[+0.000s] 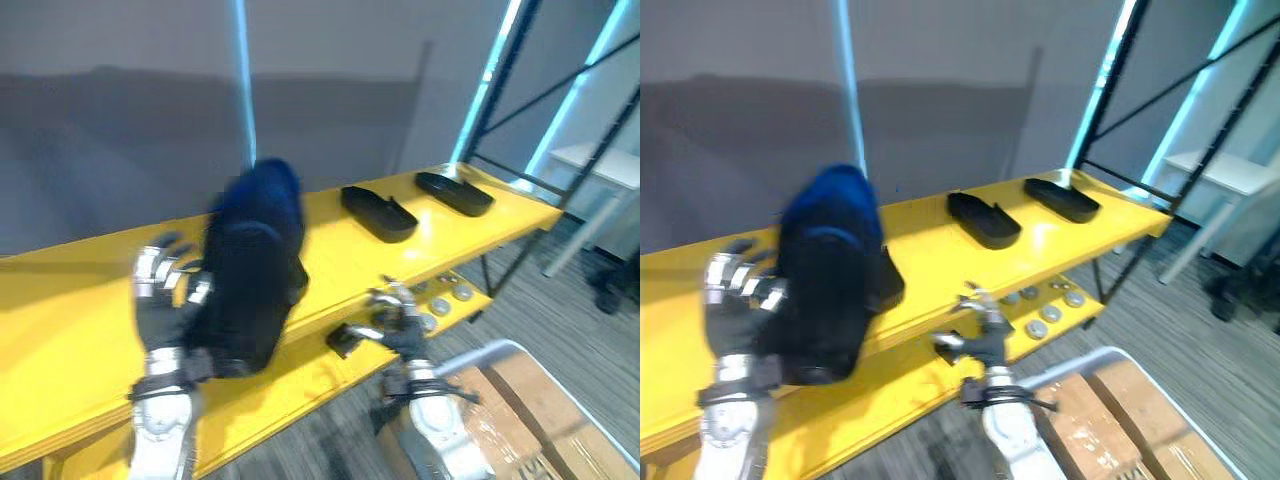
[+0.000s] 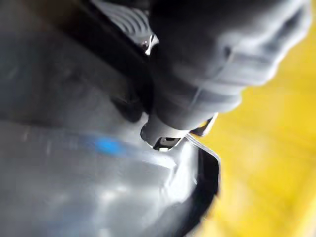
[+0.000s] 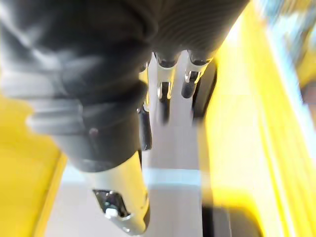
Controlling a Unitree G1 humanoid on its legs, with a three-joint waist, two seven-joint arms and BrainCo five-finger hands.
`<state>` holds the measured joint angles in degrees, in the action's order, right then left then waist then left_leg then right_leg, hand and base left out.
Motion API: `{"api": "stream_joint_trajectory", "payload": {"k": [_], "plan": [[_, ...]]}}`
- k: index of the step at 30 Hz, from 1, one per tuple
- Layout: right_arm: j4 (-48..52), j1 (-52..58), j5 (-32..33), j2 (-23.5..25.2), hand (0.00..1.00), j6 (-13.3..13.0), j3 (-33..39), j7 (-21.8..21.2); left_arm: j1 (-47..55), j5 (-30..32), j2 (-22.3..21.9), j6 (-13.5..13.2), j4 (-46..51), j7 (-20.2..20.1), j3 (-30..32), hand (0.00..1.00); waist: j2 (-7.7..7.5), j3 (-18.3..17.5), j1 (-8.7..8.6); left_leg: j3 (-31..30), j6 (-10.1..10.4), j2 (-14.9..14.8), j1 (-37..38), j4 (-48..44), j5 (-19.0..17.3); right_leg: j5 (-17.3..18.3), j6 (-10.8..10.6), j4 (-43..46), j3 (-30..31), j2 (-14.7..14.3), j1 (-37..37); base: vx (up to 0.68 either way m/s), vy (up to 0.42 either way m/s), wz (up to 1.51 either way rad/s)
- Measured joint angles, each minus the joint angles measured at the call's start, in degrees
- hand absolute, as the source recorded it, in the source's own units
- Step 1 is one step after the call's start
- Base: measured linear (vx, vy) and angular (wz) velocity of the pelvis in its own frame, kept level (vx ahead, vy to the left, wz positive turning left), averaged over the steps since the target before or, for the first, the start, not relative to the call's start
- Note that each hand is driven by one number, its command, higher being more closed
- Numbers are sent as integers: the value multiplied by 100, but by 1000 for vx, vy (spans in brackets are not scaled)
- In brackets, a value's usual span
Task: Walk over and take plastic housings, then place them on the shelf
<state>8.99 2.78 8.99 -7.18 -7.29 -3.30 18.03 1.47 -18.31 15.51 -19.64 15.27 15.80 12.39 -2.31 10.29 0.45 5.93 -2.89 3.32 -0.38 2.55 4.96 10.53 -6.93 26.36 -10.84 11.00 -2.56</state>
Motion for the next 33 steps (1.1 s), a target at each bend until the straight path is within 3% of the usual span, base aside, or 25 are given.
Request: {"api": "stream_joint_trajectory", "payload": {"k": [3, 5, 8, 13, 23, 25, 26, 27, 28, 29, 30, 32, 33], "plan": [[138, 219, 230, -19, 0, 10, 393, -212, 793, -426, -397, 9, 323, -69, 192, 100, -36, -73, -128, 25, -12, 197, 32, -96, 28, -191, 211, -833, -97, 40, 143, 57, -86, 84], [135, 239, 246, -37, 0, 91, 396, -401, 1311, -553, -800, 2, 593, -232, 195, 100, 117, -154, 32, 43, 6, 58, -51, -103, 33, -353, 281, -1376, -141, -160, 284, 131, -77, 8], [127, 192, 236, 86, 0, 175, 278, -632, 1592, -931, -1077, -40, 674, -489, 202, 100, 108, -146, 197, 60, 10, -144, -218, -207, 53, -709, 350, -2126, -238, -440, 506, 138, -109, -5], [43, 191, 224, 100, 0, 328, 478, -589, 1626, -1249, -1473, -298, 813, -877, 255, 100, 147, -125, 57, 44, 97, -261, -171, -221, -4, -715, 393, -2310, -251, -571, 685, 108, -98, -3], [-100, 655, 223, 162, 0, 442, 476, -816, 1558, -1647, -1740, -490, 886, -1029, 640, 100, 418, -95, -22, -31, 272, -269, -46, 3, -21, -579, 465, -2238, -419, -589, 774, -8, -15, 6], [-89, 694, 223, 266, 0, 480, 480, -850, 1550, -1648, -1757, -477, 874, -1121, 609, 100, 407, -115, -109, 775, 427, -387, -91, -86, -516, -560, 462, -2196, -733, -488, 824, -24, -11, 71], [-98, 704, 211, 267, 0, 481, 491, -850, 1482, -1639, -1749, -482, 819, -1162, 501, 100, 415, -131, -239, 1519, 433, -598, -187, -423, -668, -541, 448, -2188, -1001, -306, 887, 29, 6, 106], [-174, 686, 178, 190, 0, 483, 537, -844, 1377, -1636, -1739, -486, 695, -1218, 359, 100, 559, -152, -251, 2135, 360, -883, -283, -759, -613, -487, 451, -2046, -1185, -243, 902, 42, 23, 99], [-193, 683, 164, 123, 0, 484, 528, -844, 1361, -1635, -1731, -486, 651, -1245, 318, 100, 629, -158, -254, 2285, 166, -1008, -269, -834, -306, -389, 391, -1910, -1232, -219, 900, 59, 34, 68], [-260, 674, 152, 68, 0, 482, 525, -857, 1348, -1631, -1682, -492, 546, -1260, 265, 100, 686, -183, -267, 2146, 286, -967, -227, -883, -170, -147, 284, -1590, -1314, -86, 900, 27, 102, 60], [-301, 678, 152, 87, 0, 473, 497, -875, 1342, -1634, -1601, -493, 460, -1246, 202, 100, 652, -216, -298, 2009, 259, -813, -247, -887, -123, -27, 249, -1446, -1369, 89, 891, 8, 125, 72], [-324, 638, 153, 95, 0, 439, 481, -925, 1291, -1635, -1552, -487, 339, -1251, 173, 100, 603, -214, -325, 1831, 434, -560, -379, -900, 132, 54, 191, -1308, -1550, 399, 877, -49, 113, 66], [-328, 611, 156, 135, 0, 388, 497, -957, 1226, -1638, -1541, -478, 280, -1252, 157, 100, 470, -160, -378, 1773, 538, -410, -537, -1113, 197, 23, 128, -1274, -1720, 729, 895, -37, 53, 58]]}}
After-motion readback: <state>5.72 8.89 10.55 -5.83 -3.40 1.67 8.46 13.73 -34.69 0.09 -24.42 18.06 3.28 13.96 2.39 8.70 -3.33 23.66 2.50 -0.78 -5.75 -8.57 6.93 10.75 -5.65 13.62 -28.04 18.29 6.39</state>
